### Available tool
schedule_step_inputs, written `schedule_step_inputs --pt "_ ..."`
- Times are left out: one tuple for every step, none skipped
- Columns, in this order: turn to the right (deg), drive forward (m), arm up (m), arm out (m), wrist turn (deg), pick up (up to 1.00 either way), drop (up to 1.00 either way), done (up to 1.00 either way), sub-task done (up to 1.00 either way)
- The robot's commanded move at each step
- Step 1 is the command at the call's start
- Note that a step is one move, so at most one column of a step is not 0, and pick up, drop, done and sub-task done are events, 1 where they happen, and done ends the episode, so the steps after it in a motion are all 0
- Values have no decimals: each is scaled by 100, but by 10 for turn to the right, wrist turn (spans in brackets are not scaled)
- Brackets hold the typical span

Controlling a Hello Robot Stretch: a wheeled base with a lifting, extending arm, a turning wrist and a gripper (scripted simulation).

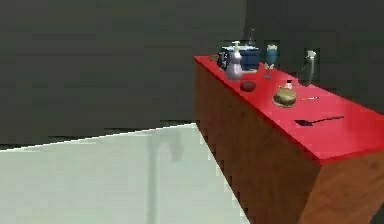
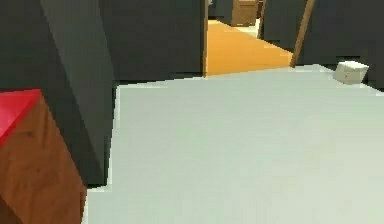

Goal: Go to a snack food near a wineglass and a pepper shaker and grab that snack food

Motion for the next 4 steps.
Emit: schedule_step_inputs --pt "0 40 0 0 0 0 0 0 0" --pt "-120 0 0 0 0 0 0 0 0" --pt "0 45 0 0 0 0 0 0 0" --pt "450 0 0 0 0 0 0 0 0"
